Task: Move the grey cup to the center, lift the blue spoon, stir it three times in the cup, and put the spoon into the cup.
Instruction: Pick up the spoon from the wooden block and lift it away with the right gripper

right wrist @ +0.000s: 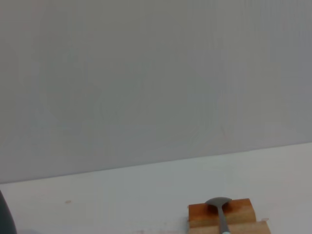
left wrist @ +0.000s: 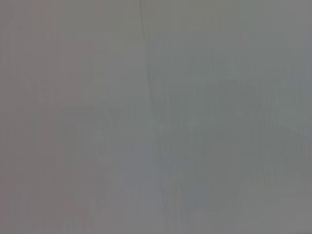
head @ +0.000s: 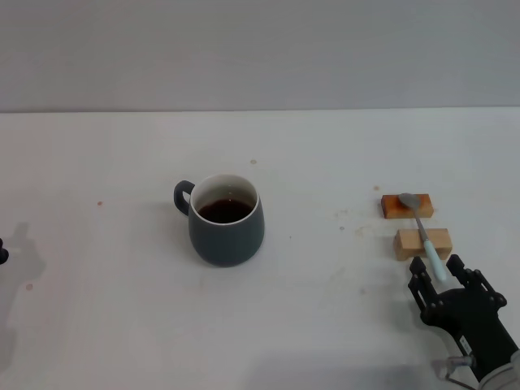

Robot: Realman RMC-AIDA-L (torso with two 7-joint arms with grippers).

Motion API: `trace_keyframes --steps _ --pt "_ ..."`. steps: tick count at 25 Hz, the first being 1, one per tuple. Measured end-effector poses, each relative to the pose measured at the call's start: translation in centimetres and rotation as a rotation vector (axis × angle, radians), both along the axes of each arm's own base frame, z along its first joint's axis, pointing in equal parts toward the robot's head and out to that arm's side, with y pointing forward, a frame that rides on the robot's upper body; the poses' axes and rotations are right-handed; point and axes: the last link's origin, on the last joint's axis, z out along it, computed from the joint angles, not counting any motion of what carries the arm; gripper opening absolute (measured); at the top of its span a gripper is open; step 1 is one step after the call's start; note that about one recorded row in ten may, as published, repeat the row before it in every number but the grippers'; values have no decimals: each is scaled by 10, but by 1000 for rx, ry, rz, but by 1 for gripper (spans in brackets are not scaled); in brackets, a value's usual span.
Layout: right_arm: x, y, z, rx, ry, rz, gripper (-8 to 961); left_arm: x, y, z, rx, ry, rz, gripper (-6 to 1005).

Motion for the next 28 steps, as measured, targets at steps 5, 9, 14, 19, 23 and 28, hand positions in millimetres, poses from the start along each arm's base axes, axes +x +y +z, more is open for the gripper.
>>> trace_keyframes --steps 5,9,14,19,23,28 --pt "0 0 -1 -3 0 -1 549 0 0 0 0 0 0 -2" --pt "-1 0 -1 -3 2 0 531 0 0 0 0 0 0 -2" --pt "-3 -1 -1 -6 5 15 532 0 0 0 -1 0 1 -2" --pt "-3 -1 -1 -7 3 19 532 0 0 0 -1 0 2 -2" --pt "-2 -2 0 5 8 6 533 -1 0 0 -3 0 5 -2" --pt "-2 -2 0 5 9 6 475 -1 0 0 -4 1 7 -2"
